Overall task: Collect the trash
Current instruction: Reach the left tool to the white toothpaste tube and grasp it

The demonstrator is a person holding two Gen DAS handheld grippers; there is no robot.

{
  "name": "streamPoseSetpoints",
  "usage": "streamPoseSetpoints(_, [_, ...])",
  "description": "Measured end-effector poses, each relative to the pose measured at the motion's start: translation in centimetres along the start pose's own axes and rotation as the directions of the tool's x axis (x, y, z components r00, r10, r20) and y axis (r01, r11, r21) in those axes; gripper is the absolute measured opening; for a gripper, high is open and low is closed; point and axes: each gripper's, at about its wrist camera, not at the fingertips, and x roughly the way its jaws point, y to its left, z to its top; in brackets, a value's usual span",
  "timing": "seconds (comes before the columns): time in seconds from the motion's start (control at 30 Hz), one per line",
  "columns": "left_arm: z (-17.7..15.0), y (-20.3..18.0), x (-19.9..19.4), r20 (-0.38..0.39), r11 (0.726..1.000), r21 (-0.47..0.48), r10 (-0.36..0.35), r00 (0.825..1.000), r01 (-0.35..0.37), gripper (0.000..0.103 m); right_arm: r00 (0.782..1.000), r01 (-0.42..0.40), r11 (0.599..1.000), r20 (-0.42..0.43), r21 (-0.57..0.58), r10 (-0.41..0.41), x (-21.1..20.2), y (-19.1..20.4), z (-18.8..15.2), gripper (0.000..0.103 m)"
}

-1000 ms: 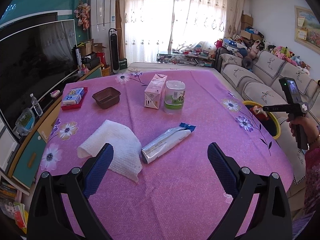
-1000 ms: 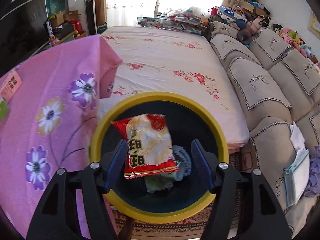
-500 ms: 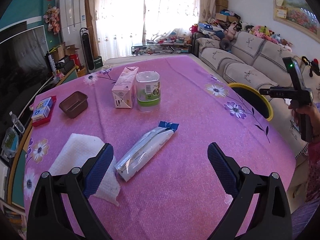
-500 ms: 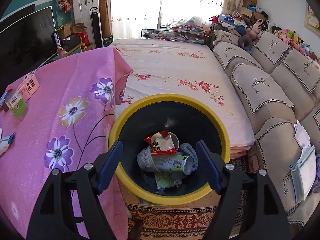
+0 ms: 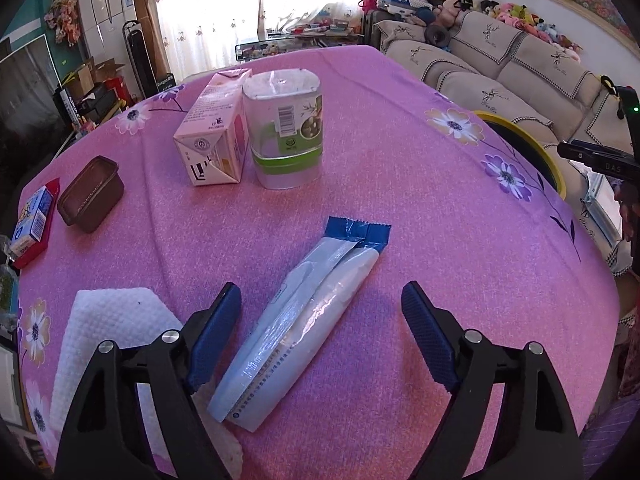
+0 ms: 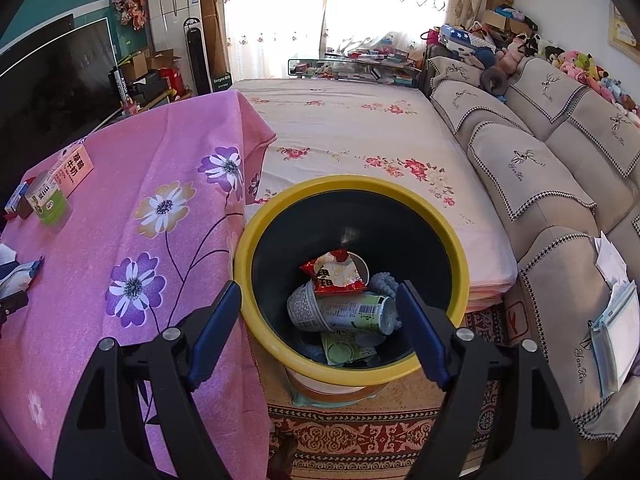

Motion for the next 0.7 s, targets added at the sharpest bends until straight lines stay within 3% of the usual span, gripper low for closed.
streamPoseSetpoints(0.07, [0.0,-0.1,0.1,0.001,1.000,-0.005,0.011,1.000,-0.011,0.075,1.000,-0.005,1.000,0.000,-0.001,0.005,0.0,0.1,-0.1,0.075])
streamPoseSetpoints(0.17, [-0.1,-0.5,0.1,0.000,0.999,-0.002,0.037,0.999,-0.037,0.059,1.000,-0.013,1.000,-0.001,0.001,0.013,0.0,0.1,-0.2,0.075])
streamPoseSetpoints(0.43, [-0.4,-1.4,-0.5,-0.004,0.999,-0.023,0.047,0.999,-0.048,0.029,0.999,-0.040,0.999,0.009,0.016,0.040,-0.5,0.2,-0.8,0.075])
streamPoseSetpoints(0.7, [-0.9,-3.5,-1.3,0.005,0.999,-0.037,0.013,1.000,-0.012,0.025,0.999,-0.046,0.997,0.031,0.059,0.044,-1.7,-1.2,-1.6,0.075])
